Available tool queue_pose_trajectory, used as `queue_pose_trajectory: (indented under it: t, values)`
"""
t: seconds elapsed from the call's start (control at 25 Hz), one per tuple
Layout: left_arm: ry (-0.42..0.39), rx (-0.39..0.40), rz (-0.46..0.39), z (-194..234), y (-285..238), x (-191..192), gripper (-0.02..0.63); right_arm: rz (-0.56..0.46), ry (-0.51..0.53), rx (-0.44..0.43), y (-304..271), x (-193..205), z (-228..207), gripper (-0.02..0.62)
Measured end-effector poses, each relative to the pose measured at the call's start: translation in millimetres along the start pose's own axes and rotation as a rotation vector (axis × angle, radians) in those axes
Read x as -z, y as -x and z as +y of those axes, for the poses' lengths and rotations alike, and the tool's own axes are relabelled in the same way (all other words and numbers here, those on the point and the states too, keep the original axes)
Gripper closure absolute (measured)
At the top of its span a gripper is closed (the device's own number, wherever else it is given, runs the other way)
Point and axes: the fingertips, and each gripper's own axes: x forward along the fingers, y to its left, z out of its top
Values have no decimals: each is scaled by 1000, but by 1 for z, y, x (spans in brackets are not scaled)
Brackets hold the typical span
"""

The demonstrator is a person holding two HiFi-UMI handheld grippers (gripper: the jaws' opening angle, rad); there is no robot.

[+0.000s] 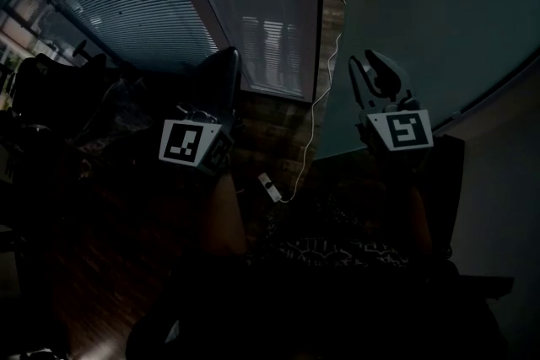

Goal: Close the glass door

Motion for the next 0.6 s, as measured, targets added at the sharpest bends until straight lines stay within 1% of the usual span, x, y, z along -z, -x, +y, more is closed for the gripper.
queue_pose_trajectory:
  t: [0.2,0.44,0.6]
  values:
    - [-2,-13,-16,5,-5,-3,604,-9,36,-22,-5,-8,6,477]
    - [-7,-36,-28,20,-60,0,604,3,49,-93,-50,-9,-11,477]
    - [-4,-74,-37,19,-70,4,604,5,62,-136,-64,-7,-17,477]
